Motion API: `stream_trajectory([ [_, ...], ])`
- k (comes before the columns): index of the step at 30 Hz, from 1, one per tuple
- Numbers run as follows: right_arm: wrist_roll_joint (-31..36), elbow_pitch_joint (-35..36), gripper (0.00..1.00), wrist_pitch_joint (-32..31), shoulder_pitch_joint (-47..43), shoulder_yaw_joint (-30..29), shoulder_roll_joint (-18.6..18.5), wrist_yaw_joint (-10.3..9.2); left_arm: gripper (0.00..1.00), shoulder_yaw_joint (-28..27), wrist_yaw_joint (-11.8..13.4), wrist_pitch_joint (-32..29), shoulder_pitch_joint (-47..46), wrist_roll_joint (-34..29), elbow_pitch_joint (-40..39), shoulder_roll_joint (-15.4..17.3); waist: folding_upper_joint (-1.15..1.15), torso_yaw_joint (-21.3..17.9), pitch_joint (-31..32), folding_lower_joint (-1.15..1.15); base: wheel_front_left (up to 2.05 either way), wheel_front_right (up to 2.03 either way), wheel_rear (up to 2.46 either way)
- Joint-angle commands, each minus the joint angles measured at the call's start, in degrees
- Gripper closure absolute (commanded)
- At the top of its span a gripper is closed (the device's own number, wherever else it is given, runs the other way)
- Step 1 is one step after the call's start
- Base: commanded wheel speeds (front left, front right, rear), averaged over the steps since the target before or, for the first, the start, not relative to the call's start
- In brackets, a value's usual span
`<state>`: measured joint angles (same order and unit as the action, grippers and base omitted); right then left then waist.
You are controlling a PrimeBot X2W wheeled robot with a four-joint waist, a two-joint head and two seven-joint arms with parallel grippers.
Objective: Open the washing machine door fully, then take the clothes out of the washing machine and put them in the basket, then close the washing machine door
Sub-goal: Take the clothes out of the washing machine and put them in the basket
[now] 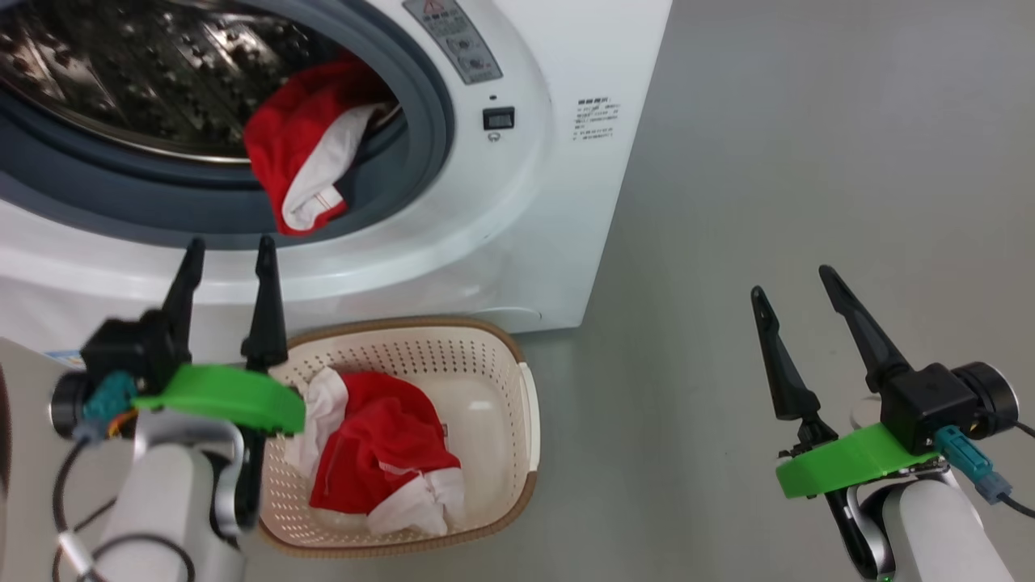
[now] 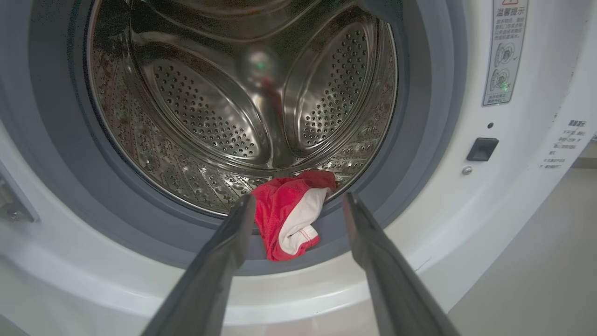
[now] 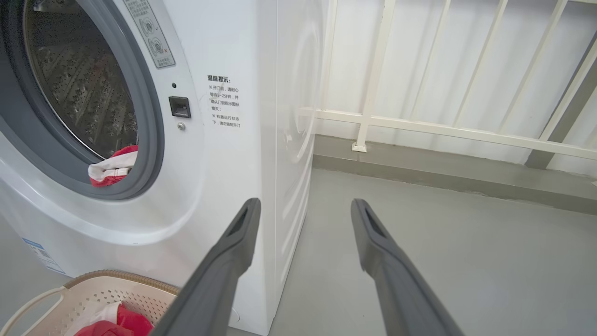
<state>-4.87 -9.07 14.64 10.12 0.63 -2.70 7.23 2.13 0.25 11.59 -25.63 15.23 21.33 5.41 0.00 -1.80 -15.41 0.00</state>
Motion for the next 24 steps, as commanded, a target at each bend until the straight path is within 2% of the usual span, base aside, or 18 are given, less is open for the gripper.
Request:
stream_trajectory([
  [1, 0.7, 1.7, 0.00, 0.4, 1.6, 1.3, -0.2, 0.25, 0.00, -1.5, -0.3, -0.2, -2.8, 0.0, 0.0, 1.7, 0.00, -0.5, -2.3, 0.00, 0.00, 0.00, 0.00],
  [8, 0.8, 1.6, 0.00, 0.4, 2.9, 2.2, -0.2, 0.25, 0.00, -0.3, -1.7, -1.7, -12.8, -0.6, 8.6, 3.8, 0.00, -1.7, -5.2, 0.00, 0.00, 0.00, 0.00],
  [14, -0.3, 1.1, 0.00, 0.4, 3.9, 3.2, -0.2, 0.25, 0.00, -0.6, -4.2, -3.3, -21.2, 1.9, 16.9, 4.5, 0.00, -2.6, -7.0, 0.00, 0.00, 0.00, 0.00],
  [19, -0.5, 0.9, 0.00, 0.4, 5.2, 3.8, -0.2, 0.25, 0.00, -1.0, -5.4, -5.8, -28.2, 4.5, 24.3, 4.3, 0.00, -3.6, -8.5, 0.00, 0.00, 0.00, 0.00],
  [24, -0.7, 0.9, 0.00, 0.4, 5.8, 4.4, -0.2, 0.25, 0.00, -1.3, -6.8, -11.0, -34.6, 8.2, 31.4, 3.5, 0.00, -4.2, -10.1, 0.00, 0.00, 0.00, 0.00],
])
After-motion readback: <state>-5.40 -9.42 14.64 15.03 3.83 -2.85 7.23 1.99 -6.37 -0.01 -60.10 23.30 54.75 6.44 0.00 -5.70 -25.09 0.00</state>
